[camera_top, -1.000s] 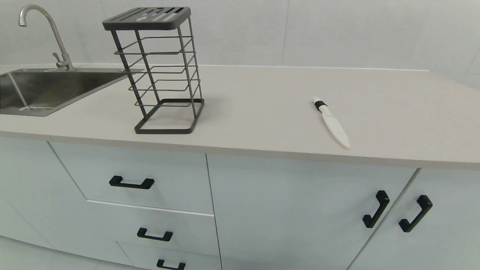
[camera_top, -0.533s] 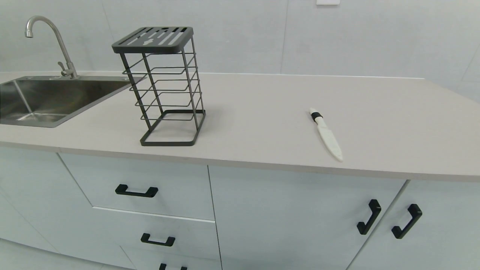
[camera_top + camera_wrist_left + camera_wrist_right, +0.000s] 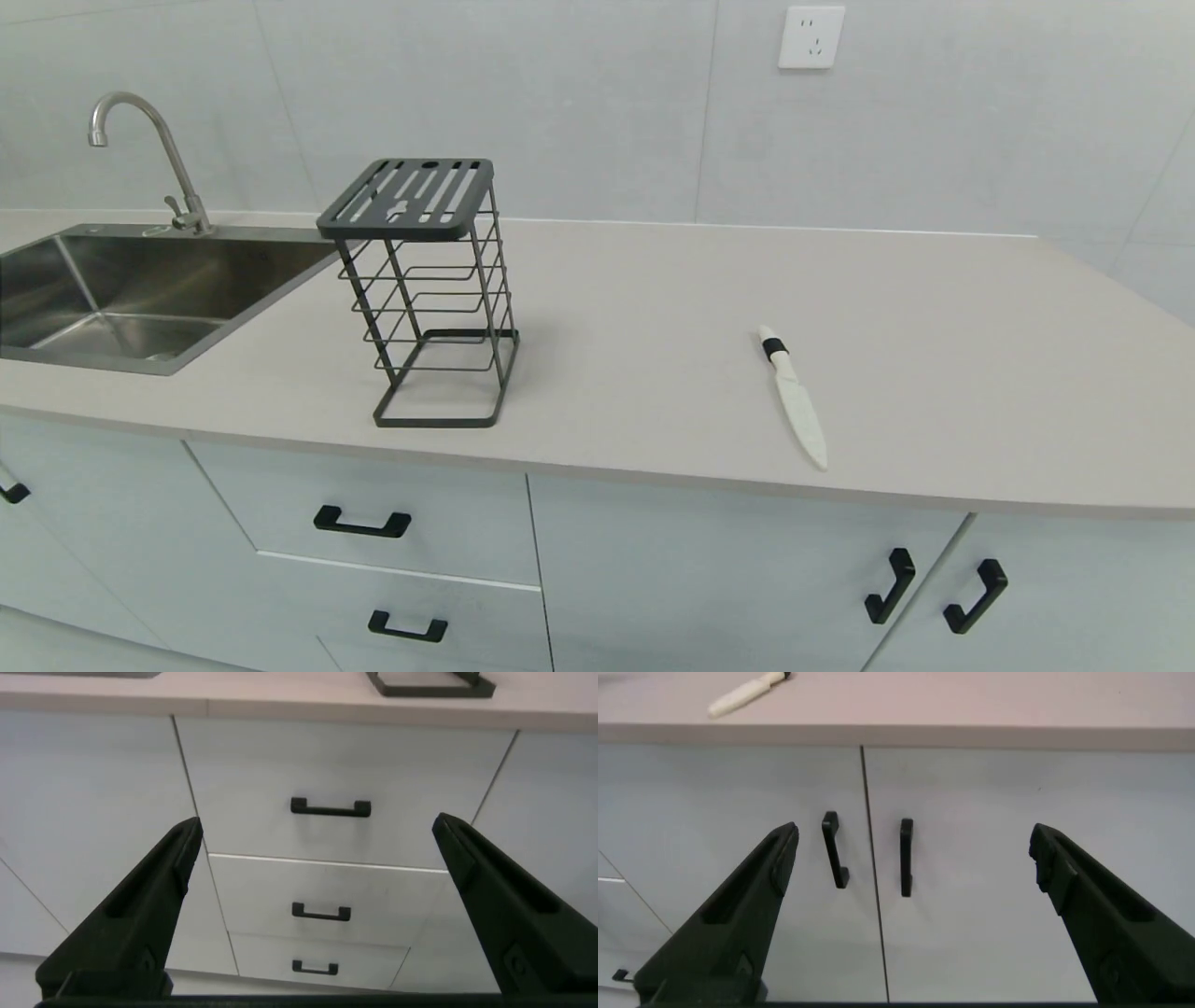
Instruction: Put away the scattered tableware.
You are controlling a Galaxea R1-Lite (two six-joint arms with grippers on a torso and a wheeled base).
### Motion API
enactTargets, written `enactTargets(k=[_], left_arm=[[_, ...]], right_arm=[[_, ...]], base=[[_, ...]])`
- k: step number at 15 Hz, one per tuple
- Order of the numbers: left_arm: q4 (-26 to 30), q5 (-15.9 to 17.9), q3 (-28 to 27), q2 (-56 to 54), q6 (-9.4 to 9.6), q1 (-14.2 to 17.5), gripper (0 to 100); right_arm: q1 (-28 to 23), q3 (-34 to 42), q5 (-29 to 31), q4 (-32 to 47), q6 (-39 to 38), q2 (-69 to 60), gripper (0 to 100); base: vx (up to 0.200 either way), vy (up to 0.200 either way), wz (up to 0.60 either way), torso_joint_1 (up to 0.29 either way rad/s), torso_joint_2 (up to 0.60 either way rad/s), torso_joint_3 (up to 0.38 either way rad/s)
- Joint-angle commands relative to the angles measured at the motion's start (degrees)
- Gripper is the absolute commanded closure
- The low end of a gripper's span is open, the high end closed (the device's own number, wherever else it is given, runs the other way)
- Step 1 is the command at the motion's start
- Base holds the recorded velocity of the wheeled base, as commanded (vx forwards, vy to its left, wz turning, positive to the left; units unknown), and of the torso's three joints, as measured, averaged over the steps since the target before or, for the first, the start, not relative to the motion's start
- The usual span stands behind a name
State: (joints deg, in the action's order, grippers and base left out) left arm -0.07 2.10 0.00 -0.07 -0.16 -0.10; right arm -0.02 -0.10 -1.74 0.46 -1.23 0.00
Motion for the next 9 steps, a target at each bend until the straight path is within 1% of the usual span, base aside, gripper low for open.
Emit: enactTargets(k=[1,9], left_arm=[[-0.01,0.01,0.0,0.07,-0.02,0.01,0],[-0.01,0.01,0.0,0.07,0.07,0.01,0]], right_arm=[[0.02,0.01,-0.01,-0.02,0.0,0.09,0],[0.11,0.01,-0.01,-0.02,0.0,0.09,0]], base=[[0.0,0.0,0.0,0.188,-0.48,-0.305],[0.0,0.0,0.0,0.212,-0.51,-0.308]])
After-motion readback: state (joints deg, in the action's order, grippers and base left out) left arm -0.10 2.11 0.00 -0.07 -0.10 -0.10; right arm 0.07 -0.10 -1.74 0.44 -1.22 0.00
